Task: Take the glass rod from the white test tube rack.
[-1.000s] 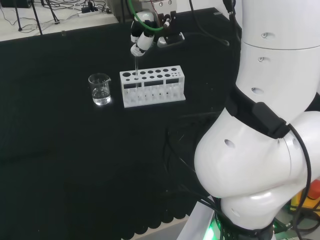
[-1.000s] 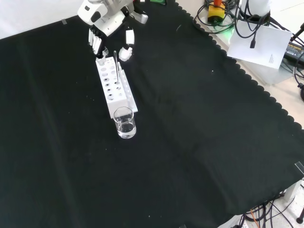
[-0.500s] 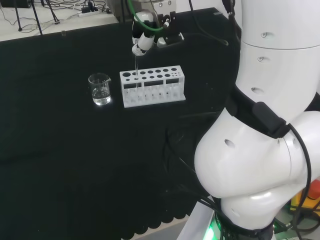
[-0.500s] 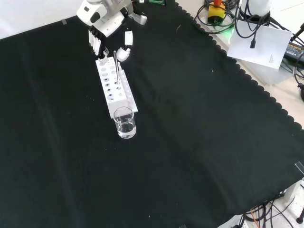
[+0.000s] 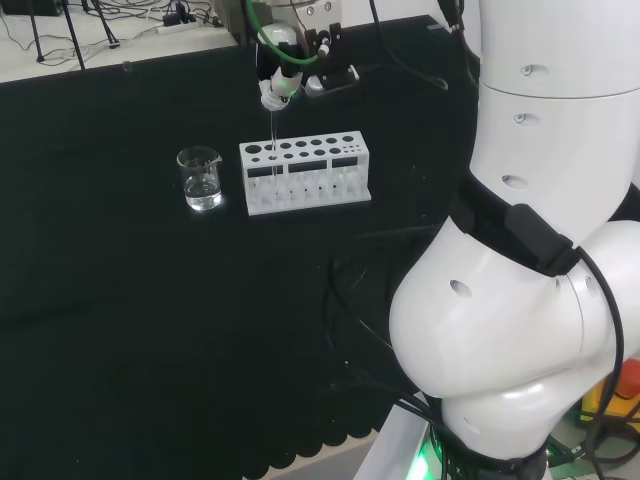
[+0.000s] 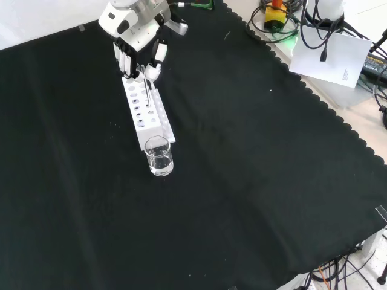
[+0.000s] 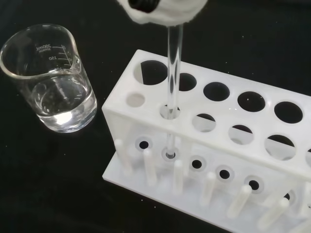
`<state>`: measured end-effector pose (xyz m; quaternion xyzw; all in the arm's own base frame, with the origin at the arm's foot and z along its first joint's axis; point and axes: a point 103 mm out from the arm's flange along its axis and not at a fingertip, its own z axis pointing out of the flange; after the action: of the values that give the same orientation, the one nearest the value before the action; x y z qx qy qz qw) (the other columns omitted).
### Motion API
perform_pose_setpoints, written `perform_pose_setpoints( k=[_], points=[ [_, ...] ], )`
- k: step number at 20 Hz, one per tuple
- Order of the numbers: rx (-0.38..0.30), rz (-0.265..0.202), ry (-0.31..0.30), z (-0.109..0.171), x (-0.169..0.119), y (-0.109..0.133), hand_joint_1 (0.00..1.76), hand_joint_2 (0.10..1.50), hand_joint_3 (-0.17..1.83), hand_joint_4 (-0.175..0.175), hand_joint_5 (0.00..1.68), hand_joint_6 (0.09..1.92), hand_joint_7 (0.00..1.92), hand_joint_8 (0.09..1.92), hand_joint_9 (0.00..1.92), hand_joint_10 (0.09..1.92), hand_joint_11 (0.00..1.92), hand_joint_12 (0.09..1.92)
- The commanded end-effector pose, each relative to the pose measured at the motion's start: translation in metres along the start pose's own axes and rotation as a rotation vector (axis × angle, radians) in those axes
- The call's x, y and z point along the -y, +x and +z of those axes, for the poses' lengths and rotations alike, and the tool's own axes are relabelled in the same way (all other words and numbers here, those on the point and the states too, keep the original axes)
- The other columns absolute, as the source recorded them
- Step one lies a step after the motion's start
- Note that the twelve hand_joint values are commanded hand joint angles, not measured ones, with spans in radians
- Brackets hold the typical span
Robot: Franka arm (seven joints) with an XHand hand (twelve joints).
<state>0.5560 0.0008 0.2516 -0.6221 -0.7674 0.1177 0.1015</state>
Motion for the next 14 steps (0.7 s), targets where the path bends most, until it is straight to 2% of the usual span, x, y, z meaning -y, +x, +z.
perform_pose_setpoints(
  k=[1, 3, 5, 9, 14],
  points=[
    [-0.053, -0.011, -0.184, -0.001, 0.004, -0.001, 1.35, 0.74, 0.48, -0.169, 1.18, 0.65, 1.24, 0.63, 1.63, 0.14, 1.48, 0.61],
    [-0.051, -0.035, -0.275, -0.007, 0.008, 0.005, 1.39, 0.53, 0.79, -0.175, 1.27, 0.58, 1.38, 0.6, 1.76, 0.09, 1.58, 0.52],
    [-0.042, -0.044, -0.315, -0.013, 0.011, 0.009, 1.36, 0.46, 0.94, -0.175, 1.3, 0.62, 1.45, 0.62, 1.82, 0.09, 1.64, 0.48],
    [-0.069, -0.071, -0.368, -0.033, 0.016, 0.017, 1.35, 0.41, 1.04, -0.175, 1.31, 0.67, 1.49, 0.63, 1.86, 0.1, 1.68, 0.46],
    [-0.06, -0.059, -0.351, -0.05, 0.021, 0.021, 1.35, 0.39, 1.07, -0.175, 1.31, 0.68, 1.5, 0.63, 1.87, 0.11, 1.7, 0.45]
  ],
)
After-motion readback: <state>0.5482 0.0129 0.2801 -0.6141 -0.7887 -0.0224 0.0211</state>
